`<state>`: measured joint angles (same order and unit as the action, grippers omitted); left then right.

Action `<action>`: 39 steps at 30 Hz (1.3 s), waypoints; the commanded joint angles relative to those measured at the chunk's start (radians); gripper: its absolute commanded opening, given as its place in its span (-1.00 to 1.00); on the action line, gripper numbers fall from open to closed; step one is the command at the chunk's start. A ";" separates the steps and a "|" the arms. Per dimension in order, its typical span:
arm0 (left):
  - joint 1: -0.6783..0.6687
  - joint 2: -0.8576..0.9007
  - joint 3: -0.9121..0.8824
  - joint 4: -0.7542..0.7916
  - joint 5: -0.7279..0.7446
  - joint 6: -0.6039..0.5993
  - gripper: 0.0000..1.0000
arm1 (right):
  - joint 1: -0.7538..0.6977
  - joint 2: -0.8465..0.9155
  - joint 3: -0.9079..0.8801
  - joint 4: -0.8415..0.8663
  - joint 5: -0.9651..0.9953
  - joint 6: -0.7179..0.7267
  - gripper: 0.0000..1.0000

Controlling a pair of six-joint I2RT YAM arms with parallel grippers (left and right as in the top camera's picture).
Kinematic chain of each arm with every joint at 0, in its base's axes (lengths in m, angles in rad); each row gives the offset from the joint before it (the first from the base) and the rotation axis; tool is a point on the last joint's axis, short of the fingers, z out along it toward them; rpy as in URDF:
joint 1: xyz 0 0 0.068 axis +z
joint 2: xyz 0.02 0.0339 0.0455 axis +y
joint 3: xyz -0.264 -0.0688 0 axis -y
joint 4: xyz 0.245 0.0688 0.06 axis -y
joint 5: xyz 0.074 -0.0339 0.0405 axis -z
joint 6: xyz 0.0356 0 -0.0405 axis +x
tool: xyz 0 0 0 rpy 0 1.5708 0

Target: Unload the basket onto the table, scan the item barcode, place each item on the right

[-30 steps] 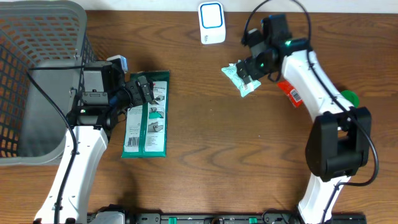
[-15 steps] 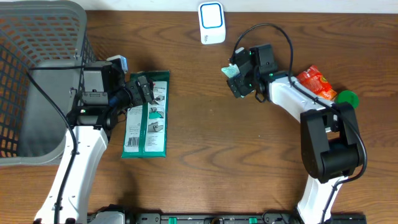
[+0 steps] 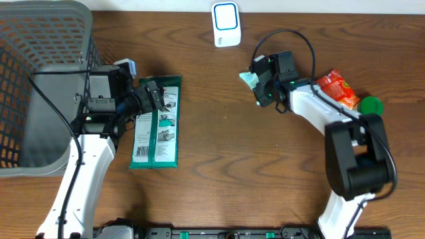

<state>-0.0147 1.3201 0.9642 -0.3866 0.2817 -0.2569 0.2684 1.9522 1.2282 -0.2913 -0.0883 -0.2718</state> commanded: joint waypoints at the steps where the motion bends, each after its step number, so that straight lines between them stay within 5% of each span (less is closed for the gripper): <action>1: 0.003 -0.005 0.007 -0.002 -0.006 0.013 0.86 | -0.008 -0.169 0.002 -0.051 0.017 0.033 -0.98; 11: 0.003 -0.005 0.007 -0.002 -0.007 0.013 0.86 | -0.041 -0.463 0.002 -0.331 0.122 0.220 -0.98; 19: 0.003 -0.005 0.007 -0.002 -0.006 0.013 0.86 | -0.160 -0.483 -0.013 -0.533 0.244 0.302 -0.97; 39: 0.003 -0.005 0.007 -0.002 -0.006 0.013 0.86 | -0.329 -0.360 -0.282 -0.151 0.275 0.240 -0.98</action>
<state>-0.0147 1.3201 0.9642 -0.3866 0.2817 -0.2569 -0.0517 1.5799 0.9577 -0.4595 0.1669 -0.0158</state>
